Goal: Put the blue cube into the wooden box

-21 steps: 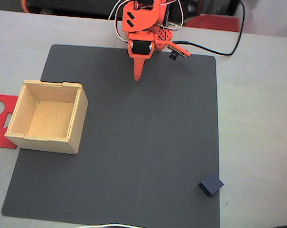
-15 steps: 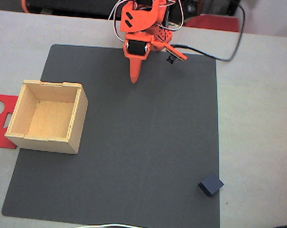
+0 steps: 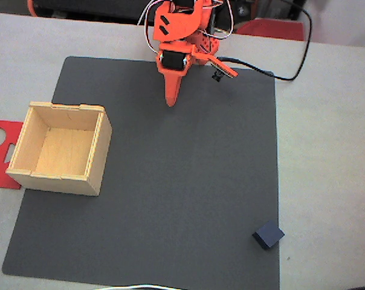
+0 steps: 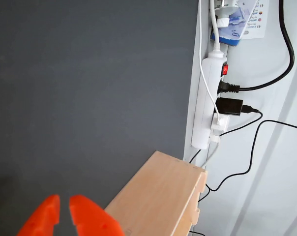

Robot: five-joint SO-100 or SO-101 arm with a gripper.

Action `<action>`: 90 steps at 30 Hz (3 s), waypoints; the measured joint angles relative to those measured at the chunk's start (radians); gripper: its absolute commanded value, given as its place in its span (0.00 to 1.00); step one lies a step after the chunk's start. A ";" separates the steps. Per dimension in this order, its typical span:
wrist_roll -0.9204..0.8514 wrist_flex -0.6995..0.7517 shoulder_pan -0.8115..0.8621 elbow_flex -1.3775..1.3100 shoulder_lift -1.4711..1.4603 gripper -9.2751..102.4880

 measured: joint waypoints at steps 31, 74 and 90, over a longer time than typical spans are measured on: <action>-0.213 -0.233 0.026 -0.816 -1.109 0.31; -0.508 0.373 -0.397 -2.885 -2.792 0.36; -0.495 0.287 -0.407 -2.887 -2.869 0.36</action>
